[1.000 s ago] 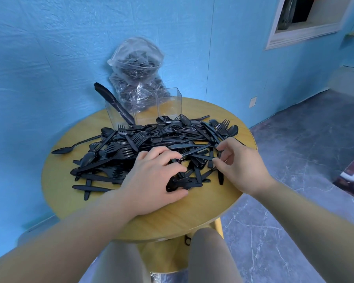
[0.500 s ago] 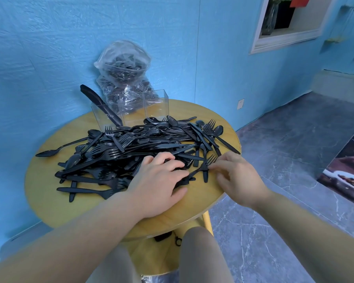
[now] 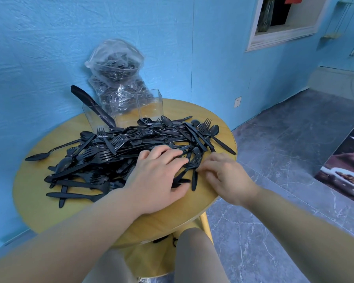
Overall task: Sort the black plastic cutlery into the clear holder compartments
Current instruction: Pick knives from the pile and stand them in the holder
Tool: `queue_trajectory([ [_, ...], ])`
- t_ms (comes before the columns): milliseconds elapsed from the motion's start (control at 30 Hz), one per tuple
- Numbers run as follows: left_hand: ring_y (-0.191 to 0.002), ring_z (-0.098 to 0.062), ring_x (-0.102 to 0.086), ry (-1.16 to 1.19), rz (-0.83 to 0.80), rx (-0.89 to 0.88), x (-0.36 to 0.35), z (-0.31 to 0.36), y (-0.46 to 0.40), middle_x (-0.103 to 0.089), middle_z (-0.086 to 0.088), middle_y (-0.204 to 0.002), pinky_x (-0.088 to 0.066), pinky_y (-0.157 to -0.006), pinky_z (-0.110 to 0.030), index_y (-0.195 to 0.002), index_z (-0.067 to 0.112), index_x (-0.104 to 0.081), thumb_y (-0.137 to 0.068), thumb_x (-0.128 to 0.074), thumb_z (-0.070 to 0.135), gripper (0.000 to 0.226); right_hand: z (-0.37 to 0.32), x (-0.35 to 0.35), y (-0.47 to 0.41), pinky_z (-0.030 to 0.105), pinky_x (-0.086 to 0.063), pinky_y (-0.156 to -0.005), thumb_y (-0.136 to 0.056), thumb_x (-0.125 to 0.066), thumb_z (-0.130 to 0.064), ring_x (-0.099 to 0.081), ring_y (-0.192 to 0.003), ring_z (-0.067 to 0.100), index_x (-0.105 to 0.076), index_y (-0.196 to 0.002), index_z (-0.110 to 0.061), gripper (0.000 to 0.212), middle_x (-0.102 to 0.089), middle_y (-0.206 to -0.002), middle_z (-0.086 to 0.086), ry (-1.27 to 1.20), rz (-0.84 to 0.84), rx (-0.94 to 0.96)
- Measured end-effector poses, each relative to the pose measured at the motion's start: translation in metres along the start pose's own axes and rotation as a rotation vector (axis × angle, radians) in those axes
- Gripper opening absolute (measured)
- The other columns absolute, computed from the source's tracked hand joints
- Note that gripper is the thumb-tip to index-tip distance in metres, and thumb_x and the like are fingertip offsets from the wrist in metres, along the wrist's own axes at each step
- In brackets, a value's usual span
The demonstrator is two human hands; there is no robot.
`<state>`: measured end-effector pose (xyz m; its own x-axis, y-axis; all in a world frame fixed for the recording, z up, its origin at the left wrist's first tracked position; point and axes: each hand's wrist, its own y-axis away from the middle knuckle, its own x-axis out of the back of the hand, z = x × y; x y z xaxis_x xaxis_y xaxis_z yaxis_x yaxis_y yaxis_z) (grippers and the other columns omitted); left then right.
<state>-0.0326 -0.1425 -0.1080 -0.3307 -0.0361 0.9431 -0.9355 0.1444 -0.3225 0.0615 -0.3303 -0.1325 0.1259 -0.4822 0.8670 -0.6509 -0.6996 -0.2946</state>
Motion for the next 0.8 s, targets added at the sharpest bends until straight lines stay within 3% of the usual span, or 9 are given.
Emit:
queue_trajectory([
  [100, -0.127, -0.022, -0.043, -0.029, -0.072, -0.015, 0.001, 0.007, -0.019, -0.055, 0.008, -0.135, -0.039, -0.091, -0.047, -0.124, 0.025, -0.06, -0.083, -0.032, 0.066, 0.065, 0.003, -0.001, -0.004, 0.027, -0.039, -0.078, -0.086, -0.04, -0.022, -0.053, -0.094, 0.023, -0.072, -0.094, -0.014, 0.034, -0.063, -0.099, 0.001, 0.0, 0.127, -0.064],
  [200, -0.137, -0.019, -0.024, -0.053, -0.229, -0.016, -0.004, 0.01, -0.034, -0.045, 0.013, -0.142, -0.027, -0.1, -0.047, -0.133, 0.025, -0.052, -0.087, -0.022, 0.07, 0.07, 0.01, -0.005, -0.004, 0.036, -0.05, -0.076, -0.084, -0.049, -0.016, -0.056, -0.091, 0.033, -0.074, -0.091, -0.01, 0.026, -0.067, -0.097, 0.007, 0.125, 0.249, -0.139],
  [300, -0.139, -0.016, -0.018, -0.079, -0.285, -0.032, -0.008, 0.008, -0.036, -0.043, 0.015, -0.141, -0.02, -0.104, -0.046, -0.135, 0.027, -0.047, -0.089, -0.025, 0.068, 0.065, 0.014, -0.007, -0.004, 0.044, -0.053, -0.078, -0.087, -0.047, -0.021, -0.056, -0.095, 0.035, -0.075, -0.091, -0.01, 0.03, -0.069, -0.101, 0.007, 0.171, 0.214, -0.17],
  [500, -0.139, -0.011, -0.02, 0.004, -0.27, -0.08, -0.004, 0.001, -0.029, -0.05, 0.018, -0.134, -0.019, -0.104, -0.043, -0.127, 0.031, -0.052, -0.087, -0.033, 0.069, 0.059, 0.018, -0.004, -0.009, 0.042, -0.048, -0.087, -0.092, -0.051, -0.016, -0.053, -0.102, 0.032, -0.073, -0.101, -0.012, 0.024, -0.067, -0.112, 0.005, 0.158, 0.155, -0.158],
  [700, -0.14, -0.014, -0.02, 0.016, -0.219, -0.046, -0.005, -0.001, -0.026, -0.046, 0.015, -0.138, -0.022, -0.104, -0.043, -0.132, 0.031, -0.048, -0.074, -0.016, 0.075, 0.08, 0.018, -0.004, -0.011, 0.042, -0.046, -0.09, -0.092, -0.051, -0.017, -0.051, -0.108, 0.031, -0.072, -0.106, -0.012, 0.025, -0.062, -0.119, 0.006, 0.143, 0.145, -0.175],
  [800, -0.14, -0.013, -0.018, 0.014, -0.256, -0.04, -0.009, 0.003, -0.028, -0.043, 0.016, -0.141, -0.019, -0.104, -0.042, -0.135, 0.031, -0.044, -0.073, -0.012, 0.076, 0.083, 0.017, -0.003, -0.01, 0.039, -0.048, -0.081, -0.087, -0.045, -0.023, -0.053, -0.098, 0.031, -0.073, -0.104, -0.015, 0.033, -0.061, -0.109, 0.007, 0.141, 0.144, -0.148],
])
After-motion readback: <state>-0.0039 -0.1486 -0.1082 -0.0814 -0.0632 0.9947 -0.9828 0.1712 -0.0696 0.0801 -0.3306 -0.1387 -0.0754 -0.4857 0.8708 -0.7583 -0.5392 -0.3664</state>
